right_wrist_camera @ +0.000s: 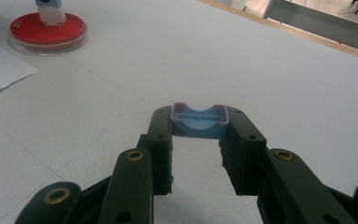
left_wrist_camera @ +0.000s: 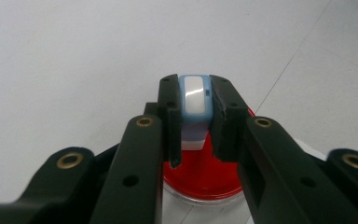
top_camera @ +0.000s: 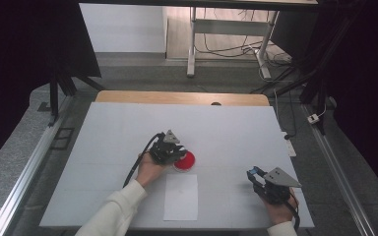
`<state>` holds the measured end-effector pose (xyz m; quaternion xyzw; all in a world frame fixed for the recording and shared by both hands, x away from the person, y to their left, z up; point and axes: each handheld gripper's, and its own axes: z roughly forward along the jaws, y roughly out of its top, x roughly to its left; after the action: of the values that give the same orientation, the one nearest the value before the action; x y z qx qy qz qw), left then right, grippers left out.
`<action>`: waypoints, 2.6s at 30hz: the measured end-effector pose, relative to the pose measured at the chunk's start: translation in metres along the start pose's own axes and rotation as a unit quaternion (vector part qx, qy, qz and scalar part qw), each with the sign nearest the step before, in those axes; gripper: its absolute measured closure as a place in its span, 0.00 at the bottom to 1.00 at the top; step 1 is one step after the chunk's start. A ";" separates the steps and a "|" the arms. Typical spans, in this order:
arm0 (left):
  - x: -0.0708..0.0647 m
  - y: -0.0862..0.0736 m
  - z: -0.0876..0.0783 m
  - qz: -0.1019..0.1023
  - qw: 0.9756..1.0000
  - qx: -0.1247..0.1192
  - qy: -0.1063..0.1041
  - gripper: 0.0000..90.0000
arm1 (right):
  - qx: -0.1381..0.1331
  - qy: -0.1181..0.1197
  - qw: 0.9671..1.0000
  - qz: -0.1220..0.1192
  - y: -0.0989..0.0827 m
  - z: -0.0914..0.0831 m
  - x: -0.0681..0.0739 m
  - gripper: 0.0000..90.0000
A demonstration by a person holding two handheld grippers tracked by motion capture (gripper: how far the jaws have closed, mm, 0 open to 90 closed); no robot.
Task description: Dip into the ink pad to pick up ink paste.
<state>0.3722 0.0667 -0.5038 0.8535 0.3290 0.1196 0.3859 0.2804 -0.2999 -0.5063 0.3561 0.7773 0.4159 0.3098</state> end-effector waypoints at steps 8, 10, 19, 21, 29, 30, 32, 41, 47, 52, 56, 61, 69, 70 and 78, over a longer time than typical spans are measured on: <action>-0.002 0.000 0.001 0.006 1.000 0.002 0.005 0.85 | 0.000 0.000 1.000 0.000 0.000 0.000 0.000 0.72; -0.001 0.000 0.001 0.008 1.000 0.004 0.004 0.85 | 0.000 0.000 1.000 0.000 0.000 0.000 0.001 0.72; -0.001 0.000 0.001 0.006 1.000 0.002 0.002 0.85 | 0.000 0.001 1.000 0.000 0.000 0.000 0.001 0.72; 0.000 0.000 0.001 0.004 1.000 0.003 0.000 0.85 | 0.000 0.001 1.000 0.000 0.000 0.000 0.001 0.72; -0.001 0.000 0.001 0.005 1.000 0.002 0.002 0.85 | 0.000 0.000 1.000 -0.001 0.000 0.000 0.001 0.72; -0.001 0.000 0.001 0.005 1.000 0.002 0.002 0.85 | 0.001 -0.001 1.000 -0.001 0.001 0.000 0.001 0.72; -0.001 0.000 0.001 0.004 1.000 0.003 0.002 0.85 | 0.000 0.001 1.000 -0.001 0.001 0.000 0.001 0.72; 0.000 0.001 -0.010 -0.007 1.000 -0.022 -0.008 0.84 | -0.002 0.000 1.000 0.003 0.000 0.000 0.000 0.72; -0.003 0.002 -0.023 -0.009 0.999 -0.036 -0.022 0.84 | -0.002 0.001 1.000 0.002 0.001 0.000 0.001 0.72; -0.009 0.003 -0.024 0.007 0.999 -0.028 -0.019 0.84 | -0.001 0.000 1.000 0.002 0.000 0.000 0.001 0.72; -0.013 0.003 -0.021 0.018 0.999 -0.020 -0.019 0.84 | -0.001 0.000 1.000 0.002 0.000 0.000 0.001 0.72; -0.015 0.002 -0.016 0.022 1.000 -0.010 -0.019 0.84 | 0.000 0.000 1.000 0.002 0.000 0.000 0.000 0.72; -0.015 0.001 -0.011 0.021 1.000 -0.005 -0.018 0.84 | 0.000 0.000 1.000 0.002 0.000 0.000 0.000 0.72; -0.014 0.001 -0.010 0.022 1.000 -0.002 -0.018 0.84 | 0.000 0.000 1.000 0.002 0.000 0.000 0.000 0.72; -0.014 0.000 -0.007 0.025 1.000 0.004 -0.013 0.84 | 0.000 0.000 1.000 0.001 0.000 0.000 0.000 0.72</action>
<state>0.3586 0.0616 -0.4983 0.8644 0.3029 0.1166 0.3840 0.2804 -0.2997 -0.5063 0.3572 0.7767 0.4164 0.3094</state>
